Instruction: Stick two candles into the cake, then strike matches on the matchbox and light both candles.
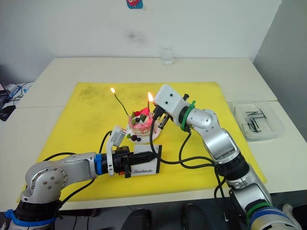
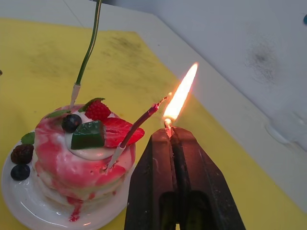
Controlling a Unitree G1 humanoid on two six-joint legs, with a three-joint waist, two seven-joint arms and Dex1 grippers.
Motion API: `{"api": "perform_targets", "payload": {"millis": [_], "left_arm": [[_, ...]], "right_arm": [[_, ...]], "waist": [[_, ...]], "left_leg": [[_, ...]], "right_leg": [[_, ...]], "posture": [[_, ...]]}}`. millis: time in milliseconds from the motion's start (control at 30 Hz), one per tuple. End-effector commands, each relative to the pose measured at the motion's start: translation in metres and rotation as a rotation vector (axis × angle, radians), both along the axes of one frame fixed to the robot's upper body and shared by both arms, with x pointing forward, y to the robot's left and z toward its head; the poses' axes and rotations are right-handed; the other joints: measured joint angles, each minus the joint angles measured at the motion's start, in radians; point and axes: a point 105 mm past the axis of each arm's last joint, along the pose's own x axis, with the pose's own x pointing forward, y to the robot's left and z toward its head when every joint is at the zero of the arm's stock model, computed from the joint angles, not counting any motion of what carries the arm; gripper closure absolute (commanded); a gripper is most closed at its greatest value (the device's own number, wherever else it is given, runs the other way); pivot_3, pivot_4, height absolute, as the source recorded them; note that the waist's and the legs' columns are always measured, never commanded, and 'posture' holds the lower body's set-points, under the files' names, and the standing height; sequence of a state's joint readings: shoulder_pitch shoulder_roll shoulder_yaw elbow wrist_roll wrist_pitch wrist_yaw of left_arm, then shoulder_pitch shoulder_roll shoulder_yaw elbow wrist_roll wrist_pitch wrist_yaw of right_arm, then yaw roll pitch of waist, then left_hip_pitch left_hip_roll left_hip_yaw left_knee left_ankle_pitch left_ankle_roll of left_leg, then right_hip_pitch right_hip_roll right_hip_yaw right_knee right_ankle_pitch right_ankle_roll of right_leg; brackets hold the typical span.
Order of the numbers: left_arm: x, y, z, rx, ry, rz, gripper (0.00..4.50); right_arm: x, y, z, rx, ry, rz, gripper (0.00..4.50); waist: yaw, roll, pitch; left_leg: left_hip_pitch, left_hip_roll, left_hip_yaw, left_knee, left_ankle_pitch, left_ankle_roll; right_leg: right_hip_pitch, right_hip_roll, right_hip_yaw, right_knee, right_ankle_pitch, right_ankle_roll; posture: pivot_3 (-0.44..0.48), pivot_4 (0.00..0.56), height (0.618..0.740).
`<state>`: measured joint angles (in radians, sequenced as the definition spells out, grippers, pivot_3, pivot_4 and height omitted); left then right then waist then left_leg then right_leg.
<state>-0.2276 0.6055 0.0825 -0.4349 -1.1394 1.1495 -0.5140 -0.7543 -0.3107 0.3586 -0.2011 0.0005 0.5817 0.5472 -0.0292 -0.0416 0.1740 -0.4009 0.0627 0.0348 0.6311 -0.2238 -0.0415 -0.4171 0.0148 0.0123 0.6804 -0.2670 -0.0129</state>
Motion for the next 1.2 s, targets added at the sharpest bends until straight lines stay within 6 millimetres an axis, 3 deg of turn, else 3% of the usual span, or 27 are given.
{"api": "perform_targets", "payload": {"millis": [33, 633, 967, 1033, 1200], "left_arm": [[-0.002, -0.004, 0.009, -0.018, -0.044, -0.020, 4.50], [-0.001, -0.004, 0.009, -0.020, -0.047, -0.017, 4.50], [0.001, -0.004, 0.009, -0.022, -0.049, -0.015, 4.50], [0.000, -0.005, 0.010, -0.025, -0.049, -0.013, 4.50], [0.000, -0.007, 0.009, -0.036, -0.046, -0.011, 4.50]], "right_arm": [[-0.004, 0.002, 0.016, 0.016, -0.065, 0.022, 4.48], [-0.008, -0.002, 0.015, -0.002, -0.065, 0.037, 4.48], [-0.011, -0.011, 0.032, 0.048, -0.094, 0.016, 4.48], [-0.008, -0.024, 0.042, 0.070, -0.113, -0.025, 4.48], [0.006, -0.089, 0.050, 0.080, -0.111, -0.240, 4.48]], "waist": [[0.000, 0.000, 0.000], [0.000, 0.000, 0.000], [0.000, 0.000, 0.000], [0.000, 0.000, 0.000], [0.006, 0.000, 0.000]], "left_leg": [[0.000, 0.000, 0.000, 0.000, 0.000, 0.000], [0.000, 0.000, 0.000, 0.000, 0.000, 0.000], [-0.001, 0.000, 0.001, 0.000, 0.000, 0.000], [-0.001, 0.000, 0.000, 0.000, 0.000, 0.000], [-0.002, 0.000, 0.001, 0.000, 0.000, 0.000]], "right_leg": [[0.000, 0.000, 0.000, 0.000, 0.000, 0.000], [-0.001, 0.000, 0.000, 0.000, 0.000, 0.000], [-0.001, 0.000, 0.001, 0.000, 0.000, 0.000], [-0.001, 0.000, 0.001, 0.000, 0.000, 0.000], [-0.001, -0.001, 0.000, 0.000, 0.000, 0.000]], "posture": [[0.000, 0.150, 0.735], [0.000, 0.150, 0.735], [0.000, 0.150, 0.735], [0.000, 0.150, 0.735], [0.000, 0.150, 0.735]]}}
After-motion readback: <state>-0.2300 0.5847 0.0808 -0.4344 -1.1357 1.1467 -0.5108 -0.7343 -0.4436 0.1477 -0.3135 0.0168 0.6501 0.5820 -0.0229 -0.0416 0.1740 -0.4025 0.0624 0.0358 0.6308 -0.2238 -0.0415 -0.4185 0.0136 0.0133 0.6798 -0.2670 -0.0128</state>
